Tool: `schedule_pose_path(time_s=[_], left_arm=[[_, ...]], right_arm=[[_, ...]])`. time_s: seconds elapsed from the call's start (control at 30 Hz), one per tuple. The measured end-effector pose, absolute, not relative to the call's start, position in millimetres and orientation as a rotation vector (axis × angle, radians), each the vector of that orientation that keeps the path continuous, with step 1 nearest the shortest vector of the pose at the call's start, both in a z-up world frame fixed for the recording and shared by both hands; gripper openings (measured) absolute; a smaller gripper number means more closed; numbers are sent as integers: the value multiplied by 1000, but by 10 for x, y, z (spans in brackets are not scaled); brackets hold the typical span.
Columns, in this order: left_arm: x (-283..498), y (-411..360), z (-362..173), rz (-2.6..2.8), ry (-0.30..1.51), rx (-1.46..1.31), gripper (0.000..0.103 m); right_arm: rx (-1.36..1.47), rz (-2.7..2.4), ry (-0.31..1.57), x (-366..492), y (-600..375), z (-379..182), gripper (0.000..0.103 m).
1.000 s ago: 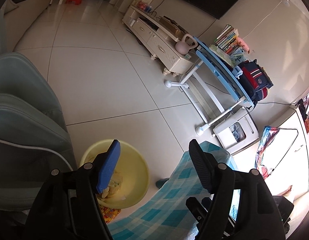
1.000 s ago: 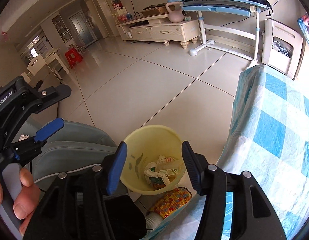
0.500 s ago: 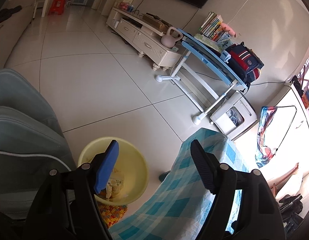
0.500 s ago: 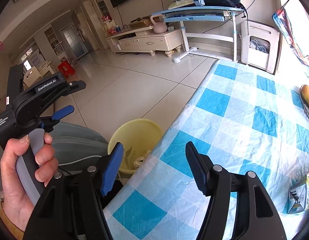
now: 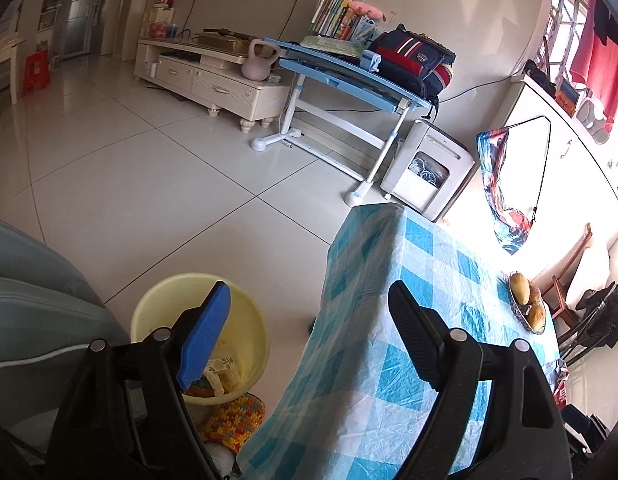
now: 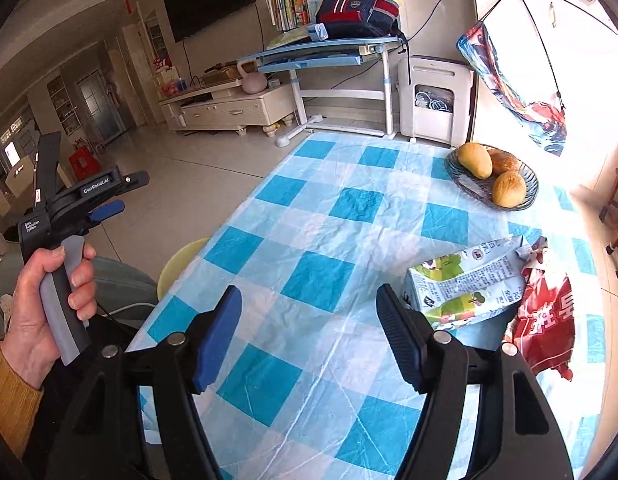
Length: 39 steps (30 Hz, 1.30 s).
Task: Collect trash
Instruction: 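Move both tools back to the table toward the carton and snack bag, then grasp the cow-print milk carton with the left tool while the right tool grasps the red snack bag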
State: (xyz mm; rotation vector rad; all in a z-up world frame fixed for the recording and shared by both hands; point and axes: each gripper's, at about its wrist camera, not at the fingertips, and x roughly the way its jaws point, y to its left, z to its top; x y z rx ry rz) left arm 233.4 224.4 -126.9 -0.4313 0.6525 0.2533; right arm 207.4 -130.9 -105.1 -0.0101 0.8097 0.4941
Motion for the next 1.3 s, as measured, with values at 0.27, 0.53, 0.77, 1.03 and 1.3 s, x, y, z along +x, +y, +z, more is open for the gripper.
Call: schedule_pose_path(time_s=[0.27,0.53,0.77,1.03,1.3], left_arm=[[2365,1555,-1251,82,689,-247,79],[2471,539,-1201,-158,703,-68,79],[2548,-390,-1328,-332,711,155,79],[2741,-419,-1461,-321,768,222,80],[2867,-132,-1607,-308,859,104,80]], right_arm=[[78,224,764,2113,-2452,-915,68],[213,173,898,2538,-2928,-1255,70],[176,329,972,2931,-2807,-1461,71],[77,600,1009,3100,-2336,-1594,71],[30,769,1021,3015,-1910,-1636,48]])
